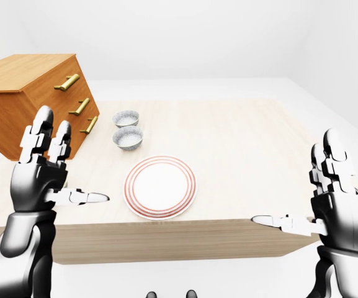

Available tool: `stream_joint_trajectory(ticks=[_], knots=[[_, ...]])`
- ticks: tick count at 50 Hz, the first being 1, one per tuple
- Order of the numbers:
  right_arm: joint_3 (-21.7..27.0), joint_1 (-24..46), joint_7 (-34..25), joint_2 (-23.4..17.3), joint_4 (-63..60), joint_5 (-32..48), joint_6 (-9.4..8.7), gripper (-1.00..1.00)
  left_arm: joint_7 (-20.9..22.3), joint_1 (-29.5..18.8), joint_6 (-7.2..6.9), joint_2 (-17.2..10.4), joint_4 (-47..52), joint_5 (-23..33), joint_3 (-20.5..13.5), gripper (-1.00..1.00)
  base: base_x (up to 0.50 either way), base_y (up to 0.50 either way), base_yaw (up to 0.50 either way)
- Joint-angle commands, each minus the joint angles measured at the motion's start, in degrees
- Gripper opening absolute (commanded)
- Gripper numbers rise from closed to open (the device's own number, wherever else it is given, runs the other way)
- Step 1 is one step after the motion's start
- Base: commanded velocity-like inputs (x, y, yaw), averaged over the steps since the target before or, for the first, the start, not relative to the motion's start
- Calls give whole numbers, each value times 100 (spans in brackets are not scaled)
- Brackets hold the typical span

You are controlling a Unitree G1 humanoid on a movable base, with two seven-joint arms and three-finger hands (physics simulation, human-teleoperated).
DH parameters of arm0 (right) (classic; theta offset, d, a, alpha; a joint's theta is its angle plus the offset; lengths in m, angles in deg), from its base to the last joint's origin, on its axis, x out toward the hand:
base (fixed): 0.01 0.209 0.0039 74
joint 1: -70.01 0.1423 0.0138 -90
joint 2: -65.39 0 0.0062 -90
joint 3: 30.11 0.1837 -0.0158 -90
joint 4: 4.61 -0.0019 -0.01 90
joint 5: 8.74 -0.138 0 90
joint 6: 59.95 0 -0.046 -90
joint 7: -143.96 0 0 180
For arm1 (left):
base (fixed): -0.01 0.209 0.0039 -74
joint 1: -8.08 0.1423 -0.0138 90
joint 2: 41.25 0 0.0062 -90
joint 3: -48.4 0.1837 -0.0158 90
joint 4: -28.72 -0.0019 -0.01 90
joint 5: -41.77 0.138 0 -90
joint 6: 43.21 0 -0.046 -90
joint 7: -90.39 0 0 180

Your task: Put the bowl in the middle on the plate.

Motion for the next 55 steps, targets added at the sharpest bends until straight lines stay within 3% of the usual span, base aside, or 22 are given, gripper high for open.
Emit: stream_joint_trajectory(ticks=[1,15,47,55], knots=[[113,14,37,14,69,-141,0,100,-4,-14,0,-48,-157,-46,-119,100,0,0,0],[-212,144,642,-8,55,-458,0,100,84,81,0,5,-364,76,44,100,0,0,0],[-264,132,697,-34,75,-598,0,100,66,68,0,8,-361,65,38,100,0,0,0],[-162,-17,409,57,-3,-620,0,100,108,51,0,-26,-434,12,-31,100,0,0,0]])
